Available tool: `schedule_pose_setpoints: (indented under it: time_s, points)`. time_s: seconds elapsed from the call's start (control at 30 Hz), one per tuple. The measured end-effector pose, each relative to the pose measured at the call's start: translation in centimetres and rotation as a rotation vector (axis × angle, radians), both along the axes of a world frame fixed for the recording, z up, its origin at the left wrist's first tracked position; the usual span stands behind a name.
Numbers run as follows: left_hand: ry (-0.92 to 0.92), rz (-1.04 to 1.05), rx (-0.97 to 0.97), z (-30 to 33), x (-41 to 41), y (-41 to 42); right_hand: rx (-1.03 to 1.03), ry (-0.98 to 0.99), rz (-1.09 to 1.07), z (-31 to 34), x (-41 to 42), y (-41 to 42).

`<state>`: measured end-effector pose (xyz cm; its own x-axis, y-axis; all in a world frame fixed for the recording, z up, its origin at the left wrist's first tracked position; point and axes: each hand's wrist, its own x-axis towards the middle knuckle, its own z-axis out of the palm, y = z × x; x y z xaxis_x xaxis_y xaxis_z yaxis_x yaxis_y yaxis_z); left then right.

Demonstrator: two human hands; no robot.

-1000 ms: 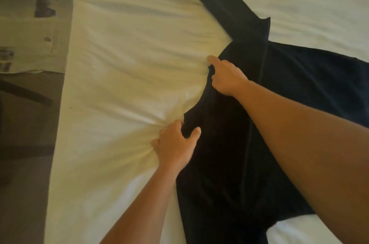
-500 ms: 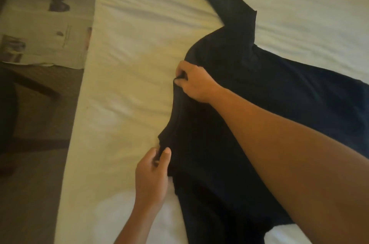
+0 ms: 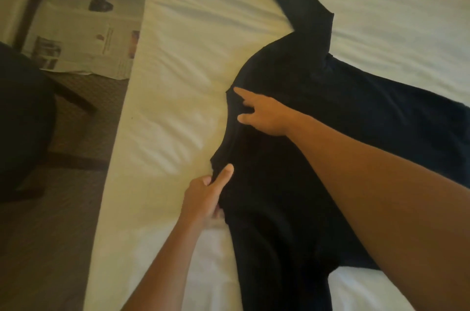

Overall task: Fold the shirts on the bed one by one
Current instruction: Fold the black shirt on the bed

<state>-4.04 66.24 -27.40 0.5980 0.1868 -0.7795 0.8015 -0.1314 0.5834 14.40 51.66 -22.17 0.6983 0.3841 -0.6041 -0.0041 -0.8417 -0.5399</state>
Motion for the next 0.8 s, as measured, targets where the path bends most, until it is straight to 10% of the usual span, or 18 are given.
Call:
schedule_pose_setpoints:
  time_s: [0.1,0.23,0.47,0.67,0.8]
  points:
    - [0.072,-0.087,0.002,0.5,-1.6,-0.1,-0.023,0.021,-0.017,1.7,-3.3,-1.9]
    - [0.077,0.327,-0.005,1.9,-4.7,-0.1,-0.072,0.041,-0.126,3.1,-9.5,-5.9]
    - [0.097,-0.091,-0.036,3.5,-9.7,-3.5,-0.093,-0.118,-0.692,1.1,-27.4,-13.8]
    - [-0.023,0.286,0.107,1.9,-14.0,-5.7,-0.076,0.022,-0.993,-1.5,-38.4,-15.7]
    - [0.047,0.161,0.131,3.7,-18.1,-8.4,-0.023,0.221,-0.925,-2.2,-42.0,-16.2]
